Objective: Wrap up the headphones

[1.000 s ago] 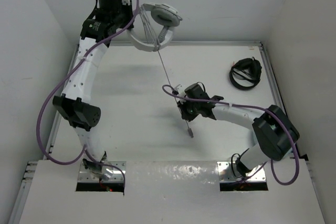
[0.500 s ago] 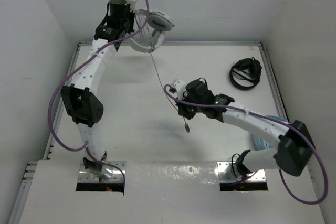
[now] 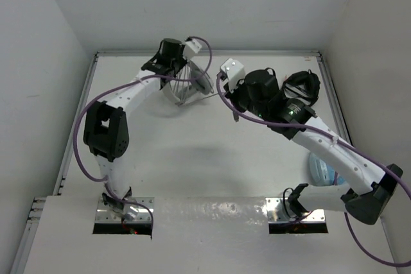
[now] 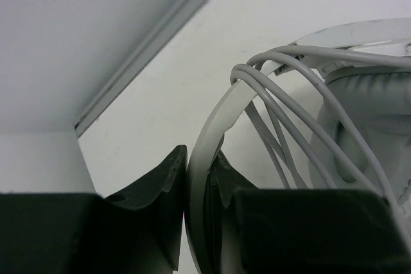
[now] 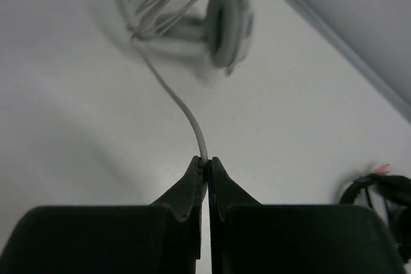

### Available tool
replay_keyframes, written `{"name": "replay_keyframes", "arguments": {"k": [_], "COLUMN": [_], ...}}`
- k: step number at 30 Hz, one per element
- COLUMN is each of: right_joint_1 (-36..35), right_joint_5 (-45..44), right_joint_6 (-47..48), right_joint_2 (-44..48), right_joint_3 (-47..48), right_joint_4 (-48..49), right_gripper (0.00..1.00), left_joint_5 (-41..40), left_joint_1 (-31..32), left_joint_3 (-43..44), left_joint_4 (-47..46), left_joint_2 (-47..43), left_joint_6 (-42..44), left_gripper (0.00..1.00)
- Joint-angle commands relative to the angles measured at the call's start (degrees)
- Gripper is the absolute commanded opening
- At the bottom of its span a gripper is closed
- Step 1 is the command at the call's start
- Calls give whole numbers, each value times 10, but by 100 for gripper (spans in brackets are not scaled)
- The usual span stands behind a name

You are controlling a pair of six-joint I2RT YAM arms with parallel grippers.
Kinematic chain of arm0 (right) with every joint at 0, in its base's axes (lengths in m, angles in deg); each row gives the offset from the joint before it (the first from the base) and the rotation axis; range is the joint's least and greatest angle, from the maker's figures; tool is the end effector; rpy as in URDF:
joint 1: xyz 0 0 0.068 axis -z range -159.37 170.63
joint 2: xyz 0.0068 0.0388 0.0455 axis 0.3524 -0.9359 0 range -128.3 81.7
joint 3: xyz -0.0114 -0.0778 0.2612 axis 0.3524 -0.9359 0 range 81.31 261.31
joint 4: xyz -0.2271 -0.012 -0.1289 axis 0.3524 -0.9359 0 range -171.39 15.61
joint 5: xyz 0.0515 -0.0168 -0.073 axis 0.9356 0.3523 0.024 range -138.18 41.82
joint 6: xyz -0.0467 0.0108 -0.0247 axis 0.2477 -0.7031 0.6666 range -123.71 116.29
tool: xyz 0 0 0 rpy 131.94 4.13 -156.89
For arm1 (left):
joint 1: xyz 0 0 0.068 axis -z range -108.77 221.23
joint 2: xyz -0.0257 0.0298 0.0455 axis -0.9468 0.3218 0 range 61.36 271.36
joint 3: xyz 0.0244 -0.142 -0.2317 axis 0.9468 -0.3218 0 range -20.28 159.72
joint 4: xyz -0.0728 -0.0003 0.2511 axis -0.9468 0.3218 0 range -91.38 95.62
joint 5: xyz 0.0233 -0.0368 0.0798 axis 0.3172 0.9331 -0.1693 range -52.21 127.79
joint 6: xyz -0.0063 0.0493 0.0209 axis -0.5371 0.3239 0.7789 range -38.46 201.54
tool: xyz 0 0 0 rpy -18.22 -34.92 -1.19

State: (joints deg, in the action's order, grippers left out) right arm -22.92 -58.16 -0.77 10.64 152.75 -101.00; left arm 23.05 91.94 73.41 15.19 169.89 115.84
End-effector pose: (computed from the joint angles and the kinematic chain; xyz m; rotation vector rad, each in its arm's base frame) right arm 0.2048 0.1863 0.3765 -0.6994 1.9078 0.2719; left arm 0.4229 -0.1501 0.3025 0.8431 1.9522 0.4131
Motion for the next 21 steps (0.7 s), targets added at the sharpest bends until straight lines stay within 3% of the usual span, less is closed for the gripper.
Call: {"name": "replay_keyframes", "arguments": {"k": [1, 8, 14, 21], "right_joint_1": [26, 103, 116, 147], "right_joint_5": [-79, -76, -74, -60], "right_joint_6": [65, 131, 162, 160], "right_joint_2": [-6, -35, -67, -116], "right_joint_3": [59, 135, 143, 182], "right_joint_4": [8, 30, 55, 74], "right_gripper": [0, 0, 0, 0], "left_joint_5": [34, 118, 221, 243], "left_joint_1": [30, 60, 86, 115], "left_joint_3": [-21, -42, -35, -54], "left_joint_4": [-74, 9, 104, 158], "left_joint_2": [-89, -109, -120, -142], "left_joint_6": [81, 67, 10, 2], "left_gripper": [0, 0, 0, 0]}}
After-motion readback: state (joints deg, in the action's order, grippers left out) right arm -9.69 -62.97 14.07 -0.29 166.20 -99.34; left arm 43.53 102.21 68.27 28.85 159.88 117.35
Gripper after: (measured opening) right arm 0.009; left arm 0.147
